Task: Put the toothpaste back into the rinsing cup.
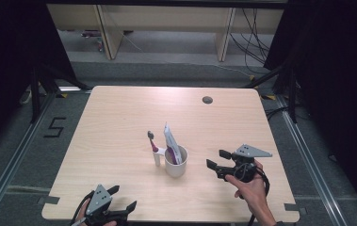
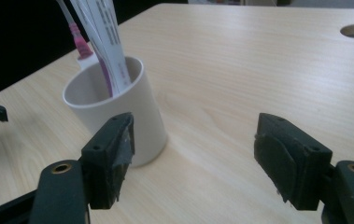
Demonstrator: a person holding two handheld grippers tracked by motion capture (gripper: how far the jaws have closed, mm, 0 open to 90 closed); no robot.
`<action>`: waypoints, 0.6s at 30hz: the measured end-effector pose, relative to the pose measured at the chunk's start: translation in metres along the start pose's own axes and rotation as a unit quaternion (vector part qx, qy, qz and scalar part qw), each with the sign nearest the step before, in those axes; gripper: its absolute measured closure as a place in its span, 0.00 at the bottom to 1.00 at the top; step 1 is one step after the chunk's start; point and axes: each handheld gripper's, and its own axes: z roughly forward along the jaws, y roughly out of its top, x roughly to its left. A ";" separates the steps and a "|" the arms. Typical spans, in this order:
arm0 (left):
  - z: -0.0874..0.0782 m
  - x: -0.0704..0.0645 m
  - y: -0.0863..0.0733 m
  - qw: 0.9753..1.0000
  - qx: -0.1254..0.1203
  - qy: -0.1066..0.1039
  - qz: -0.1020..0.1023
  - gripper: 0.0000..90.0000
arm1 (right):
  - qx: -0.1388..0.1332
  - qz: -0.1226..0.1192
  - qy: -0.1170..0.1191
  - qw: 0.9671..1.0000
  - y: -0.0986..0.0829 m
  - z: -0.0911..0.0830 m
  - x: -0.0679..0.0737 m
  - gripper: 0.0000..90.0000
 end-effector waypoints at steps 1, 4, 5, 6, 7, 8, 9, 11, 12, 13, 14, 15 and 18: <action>0.001 -0.001 0.000 1.000 -0.001 0.002 -0.005 0.18 | 0.004 -0.007 -0.006 1.000 -0.001 -0.002 -0.002 0.33; 0.002 -0.001 0.000 1.000 0.001 -0.004 0.001 0.18 | 0.006 0.001 -0.007 1.000 -0.006 -0.006 -0.004 0.33; 0.002 -0.001 0.000 1.000 0.003 -0.005 0.002 0.18 | 0.005 0.003 -0.006 1.000 -0.008 -0.007 -0.003 0.33; 0.002 -0.001 0.000 1.000 0.002 -0.005 0.002 0.18 | 0.009 -0.003 -0.007 1.000 -0.009 -0.009 -0.005 0.33; 0.002 -0.001 0.000 1.000 0.003 -0.005 0.002 0.18 | 0.013 0.002 -0.006 1.000 -0.011 -0.010 -0.005 0.33; 0.002 -0.001 0.000 1.000 0.001 -0.005 0.001 0.18 | 0.015 0.009 -0.010 1.000 -0.012 -0.010 -0.003 0.33; 0.002 -0.001 0.000 1.000 -0.001 -0.004 0.000 0.18 | 0.016 0.002 -0.008 1.000 -0.013 -0.013 -0.003 0.33; 0.002 -0.001 0.000 1.000 -0.001 -0.004 -0.001 0.18 | 0.016 -0.005 -0.009 1.000 -0.015 -0.014 -0.002 0.32; 0.002 -0.001 0.000 1.000 0.000 -0.004 0.000 0.18 | 0.018 0.003 -0.006 1.000 -0.016 -0.016 0.000 0.32; 0.002 -0.001 0.000 1.000 0.002 -0.005 0.001 0.18 | 0.019 -0.002 -0.001 1.000 -0.016 -0.017 0.000 0.32; 0.002 -0.001 0.000 1.000 0.003 -0.005 0.002 0.18 | 0.019 0.010 -0.005 1.000 -0.018 -0.018 0.003 0.32; 0.002 -0.001 0.000 1.000 0.003 -0.005 0.002 0.18 | 0.027 -0.001 -0.009 1.000 -0.018 -0.020 0.003 0.31; 0.002 -0.001 0.000 1.000 0.003 -0.005 0.003 0.18 | 0.027 -0.013 -0.014 0.999 -0.022 -0.020 0.004 0.28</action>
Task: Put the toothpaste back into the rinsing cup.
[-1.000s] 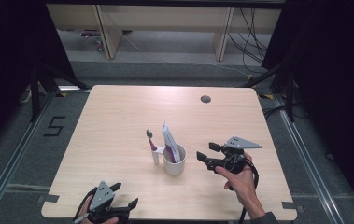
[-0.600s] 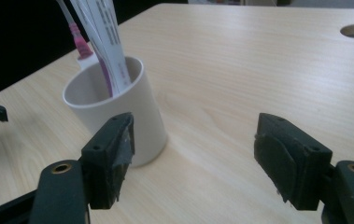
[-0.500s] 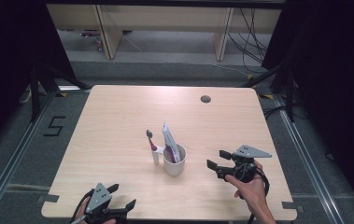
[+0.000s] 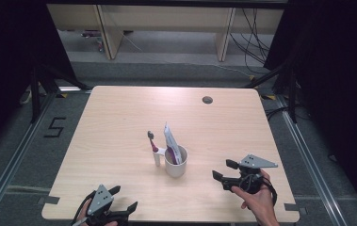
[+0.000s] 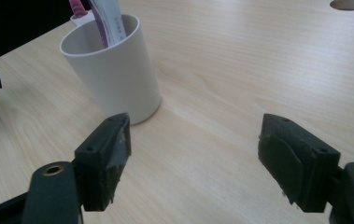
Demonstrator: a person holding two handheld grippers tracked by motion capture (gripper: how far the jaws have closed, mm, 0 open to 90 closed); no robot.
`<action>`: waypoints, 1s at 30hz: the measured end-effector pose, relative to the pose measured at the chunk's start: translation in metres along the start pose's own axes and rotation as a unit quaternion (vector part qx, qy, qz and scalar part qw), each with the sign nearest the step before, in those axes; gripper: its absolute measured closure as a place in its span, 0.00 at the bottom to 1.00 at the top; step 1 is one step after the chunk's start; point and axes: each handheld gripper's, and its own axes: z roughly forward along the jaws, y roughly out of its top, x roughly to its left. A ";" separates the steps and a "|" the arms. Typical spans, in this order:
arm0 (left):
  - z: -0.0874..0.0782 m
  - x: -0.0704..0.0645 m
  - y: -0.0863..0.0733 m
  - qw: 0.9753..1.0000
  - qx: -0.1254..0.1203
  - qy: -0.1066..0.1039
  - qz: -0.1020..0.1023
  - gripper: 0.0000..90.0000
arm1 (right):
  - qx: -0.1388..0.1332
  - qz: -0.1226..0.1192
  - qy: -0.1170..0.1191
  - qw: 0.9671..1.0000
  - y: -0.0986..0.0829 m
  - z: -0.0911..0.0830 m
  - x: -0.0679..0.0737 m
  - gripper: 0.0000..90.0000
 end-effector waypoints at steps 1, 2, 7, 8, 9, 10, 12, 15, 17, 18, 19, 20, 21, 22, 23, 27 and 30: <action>0.000 0.000 0.000 1.000 0.000 0.000 -0.001 0.18 | 0.004 0.002 -0.002 1.000 -0.001 -0.001 0.001 0.28; 0.000 0.000 0.000 1.000 0.000 0.000 -0.001 0.18 | 0.001 -0.005 0.002 1.000 -0.002 -0.001 0.000 0.27; 0.001 -0.002 0.000 1.000 -0.004 -0.001 -0.005 0.18 | 0.006 0.008 0.001 1.000 -0.007 -0.004 0.003 0.23; 0.001 -0.001 0.000 1.000 -0.001 -0.001 -0.002 0.18 | 0.008 0.000 -0.001 1.000 -0.008 -0.004 0.002 0.22; 0.001 -0.002 0.000 1.000 0.000 0.001 -0.004 0.18 | 0.010 -0.007 -0.005 1.000 -0.008 -0.005 0.002 0.22; 0.000 -0.002 0.000 1.000 0.003 0.002 -0.002 0.18 | 0.014 0.002 -0.002 1.000 -0.009 -0.006 0.004 0.21; 0.001 -0.002 0.000 1.000 0.000 0.001 -0.003 0.18 | 0.012 0.001 0.000 1.000 -0.011 -0.006 0.006 0.21; 0.001 -0.002 0.000 1.000 0.002 0.001 -0.002 0.18 | 0.011 0.001 -0.002 1.000 -0.013 -0.007 0.008 0.19; 0.001 -0.002 0.000 1.000 0.002 0.001 -0.002 0.18 | 0.014 -0.015 -0.005 1.000 -0.015 -0.007 0.007 0.19; 0.001 -0.002 0.000 1.000 0.002 0.001 -0.002 0.18 | 0.020 0.000 0.000 1.000 -0.016 -0.009 0.010 0.18; 0.001 -0.002 0.000 1.000 0.002 0.001 -0.002 0.18 | 0.020 -0.023 -0.008 0.999 -0.016 -0.009 0.008 0.18; 0.001 -0.002 0.000 1.000 0.002 0.001 -0.002 0.18 | 0.021 -0.025 -0.007 0.999 -0.017 -0.009 0.009 0.18; 0.001 -0.002 0.000 1.000 0.002 0.001 -0.002 0.18 | 0.025 -0.033 -0.005 0.999 -0.018 -0.009 0.009 0.18; 0.001 -0.002 0.000 1.000 0.003 0.001 -0.001 0.18 | 0.032 -0.024 -0.012 0.999 -0.019 -0.010 0.011 0.18; 0.001 -0.002 0.000 1.000 0.003 0.001 -0.002 0.18 | 0.030 -0.028 -0.007 0.999 -0.020 -0.010 0.011 0.18; 0.001 -0.001 -0.001 1.000 0.006 0.001 0.002 0.18 | 0.037 -0.035 -0.003 0.999 -0.023 -0.014 0.013 0.18; 0.001 -0.001 -0.001 1.000 0.003 0.000 0.000 0.18 | 0.042 -0.027 0.002 0.999 -0.026 -0.014 0.015 0.18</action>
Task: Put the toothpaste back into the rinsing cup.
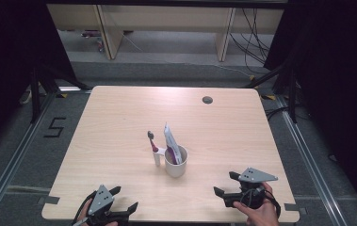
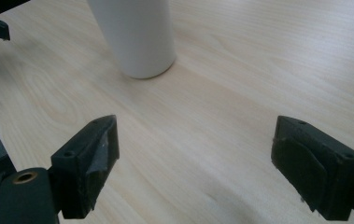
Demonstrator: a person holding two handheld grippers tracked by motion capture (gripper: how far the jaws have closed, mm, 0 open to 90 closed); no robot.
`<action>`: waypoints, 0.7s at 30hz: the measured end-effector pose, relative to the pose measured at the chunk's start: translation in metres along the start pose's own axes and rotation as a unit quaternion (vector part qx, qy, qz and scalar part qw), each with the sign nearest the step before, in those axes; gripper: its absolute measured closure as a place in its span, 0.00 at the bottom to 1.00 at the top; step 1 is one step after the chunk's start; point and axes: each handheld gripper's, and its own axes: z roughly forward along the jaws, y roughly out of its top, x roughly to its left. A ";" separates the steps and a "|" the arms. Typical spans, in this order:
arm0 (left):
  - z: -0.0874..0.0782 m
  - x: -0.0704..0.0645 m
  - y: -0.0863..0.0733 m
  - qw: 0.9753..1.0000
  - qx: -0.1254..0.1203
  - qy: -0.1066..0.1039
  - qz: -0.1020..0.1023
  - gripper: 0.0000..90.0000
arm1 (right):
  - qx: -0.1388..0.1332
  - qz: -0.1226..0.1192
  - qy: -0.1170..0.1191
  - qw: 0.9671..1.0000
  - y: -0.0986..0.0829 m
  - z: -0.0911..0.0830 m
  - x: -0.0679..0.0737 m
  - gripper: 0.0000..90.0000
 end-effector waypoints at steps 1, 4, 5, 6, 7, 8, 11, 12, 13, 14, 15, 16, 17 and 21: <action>0.000 0.000 0.000 1.000 -0.001 0.001 -0.002 0.18 | 0.004 -0.005 -0.002 1.000 -0.001 -0.001 -0.001 0.18; 0.000 0.000 0.000 1.000 0.000 0.001 -0.001 0.18 | 0.012 -0.001 -0.001 1.000 -0.003 -0.001 0.001 0.18; 0.000 0.000 0.000 1.000 -0.001 0.000 -0.001 0.18 | 0.011 -0.005 0.000 1.000 -0.005 -0.001 0.000 0.18; 0.000 0.000 0.000 1.000 -0.002 0.001 -0.002 0.18 | 0.019 0.004 0.002 1.000 -0.006 -0.002 0.002 0.18; 0.000 -0.001 0.000 1.000 -0.002 0.002 -0.003 0.18 | 0.015 -0.010 -0.003 1.000 -0.008 -0.001 0.000 0.18; 0.000 0.000 0.000 1.000 -0.002 0.001 -0.002 0.18 | 0.021 0.004 0.005 1.000 -0.009 -0.001 0.002 0.18; 0.000 0.000 0.000 1.000 -0.002 -0.001 0.001 0.18 | 0.031 0.001 0.001 1.000 -0.012 -0.002 0.002 0.18; 0.000 0.000 0.000 1.000 -0.003 -0.003 0.002 0.18 | 0.027 -0.015 -0.003 1.000 -0.013 -0.002 0.000 0.18; 0.000 0.000 0.000 1.000 -0.003 -0.003 0.002 0.18 | 0.027 -0.005 -0.001 1.000 -0.014 -0.003 0.002 0.18; -0.001 0.000 0.000 1.000 0.000 -0.001 0.003 0.18 | 0.029 -0.017 -0.006 0.999 -0.014 -0.003 0.001 0.18; -0.001 -0.001 0.000 1.000 0.002 0.001 0.003 0.18 | 0.032 -0.021 -0.006 0.999 -0.014 -0.004 0.001 0.18; -0.001 0.000 0.000 1.000 0.000 0.000 0.002 0.18 | 0.040 -0.003 -0.004 0.999 -0.015 -0.004 0.004 0.18; -0.001 0.000 0.000 1.000 0.000 0.001 0.002 0.18 | 0.036 -0.027 -0.012 0.999 -0.015 -0.004 0.000 0.19; 0.000 0.000 0.000 1.000 0.001 0.000 0.002 0.18 | 0.036 -0.005 -0.013 0.999 -0.017 -0.005 -0.001 0.19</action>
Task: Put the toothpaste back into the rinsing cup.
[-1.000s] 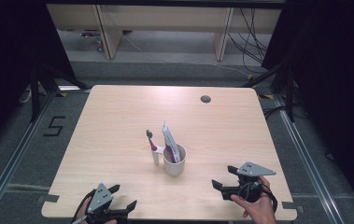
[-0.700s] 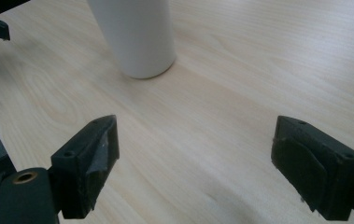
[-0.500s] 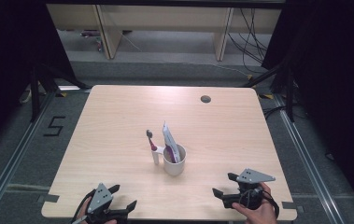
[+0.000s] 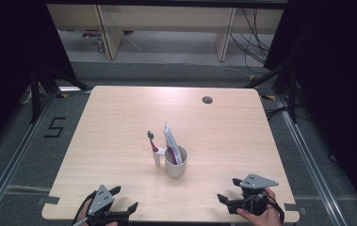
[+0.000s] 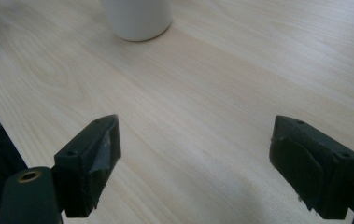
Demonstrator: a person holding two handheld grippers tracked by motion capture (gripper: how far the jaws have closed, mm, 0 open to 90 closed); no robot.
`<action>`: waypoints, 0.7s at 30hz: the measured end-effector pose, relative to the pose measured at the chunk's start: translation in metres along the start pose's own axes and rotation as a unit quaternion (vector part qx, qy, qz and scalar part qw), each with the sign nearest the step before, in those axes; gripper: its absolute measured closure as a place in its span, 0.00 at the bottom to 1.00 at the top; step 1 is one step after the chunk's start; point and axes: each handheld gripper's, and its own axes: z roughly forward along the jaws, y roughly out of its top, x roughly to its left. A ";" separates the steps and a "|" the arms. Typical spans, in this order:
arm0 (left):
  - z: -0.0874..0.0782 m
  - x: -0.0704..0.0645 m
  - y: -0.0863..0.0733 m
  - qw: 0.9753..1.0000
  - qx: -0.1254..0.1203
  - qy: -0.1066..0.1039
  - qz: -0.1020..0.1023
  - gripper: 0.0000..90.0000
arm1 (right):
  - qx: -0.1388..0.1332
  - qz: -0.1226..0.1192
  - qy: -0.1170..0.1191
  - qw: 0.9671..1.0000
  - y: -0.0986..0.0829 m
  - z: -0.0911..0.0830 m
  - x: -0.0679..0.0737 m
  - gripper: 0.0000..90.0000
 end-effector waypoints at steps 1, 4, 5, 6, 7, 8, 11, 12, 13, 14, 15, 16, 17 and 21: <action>0.000 0.000 0.000 1.000 0.000 0.000 0.000 0.18 | 0.004 -0.003 -0.006 1.000 0.000 0.000 -0.001 0.19; 0.000 0.000 0.000 1.000 -0.004 -0.002 0.001 0.18 | 0.010 0.002 0.006 1.000 -0.001 0.002 -0.002 0.18; 0.000 0.000 0.000 1.000 -0.004 -0.002 0.001 0.18 | 0.012 0.004 0.001 1.000 -0.001 0.002 -0.001 0.18; 0.000 0.000 0.000 1.000 -0.005 -0.002 0.000 0.18 | 0.017 0.010 -0.001 1.000 -0.001 0.001 0.000 0.18; 0.000 0.000 0.000 1.000 -0.006 -0.002 0.000 0.18 | 0.013 0.000 -0.001 1.000 -0.001 0.001 -0.001 0.18; 0.000 0.000 0.000 1.000 -0.006 -0.001 -0.001 0.18 | 0.013 -0.001 0.000 1.000 -0.001 0.002 -0.002 0.18; 0.000 0.000 0.000 1.000 -0.004 -0.002 0.002 0.18 | 0.012 0.007 0.000 1.000 -0.002 0.002 -0.001 0.18; 0.000 0.000 0.000 1.000 -0.004 -0.002 0.001 0.18 | 0.012 0.001 -0.006 1.000 -0.002 0.002 -0.002 0.18; 0.000 0.000 0.000 1.000 -0.004 0.000 -0.001 0.18 | 0.016 0.002 0.002 1.000 -0.002 0.003 -0.002 0.18; 0.000 0.000 0.000 1.000 -0.001 0.004 -0.002 0.18 | 0.016 0.002 0.002 1.000 -0.002 0.003 -0.002 0.18; 0.000 0.000 0.000 1.000 -0.003 0.002 -0.005 0.18 | 0.016 0.002 0.003 1.000 -0.002 0.003 -0.002 0.18; 0.000 0.000 0.000 1.000 -0.003 0.002 -0.005 0.18 | 0.016 0.002 0.003 1.000 -0.002 0.003 -0.002 0.18; 0.000 0.001 0.000 1.000 -0.005 0.002 -0.005 0.18 | 0.015 0.000 -0.002 1.000 -0.002 0.002 -0.004 0.18; -0.001 0.002 0.001 1.000 -0.004 0.002 0.000 0.18 | 0.010 -0.003 -0.011 1.000 -0.002 0.002 -0.008 0.18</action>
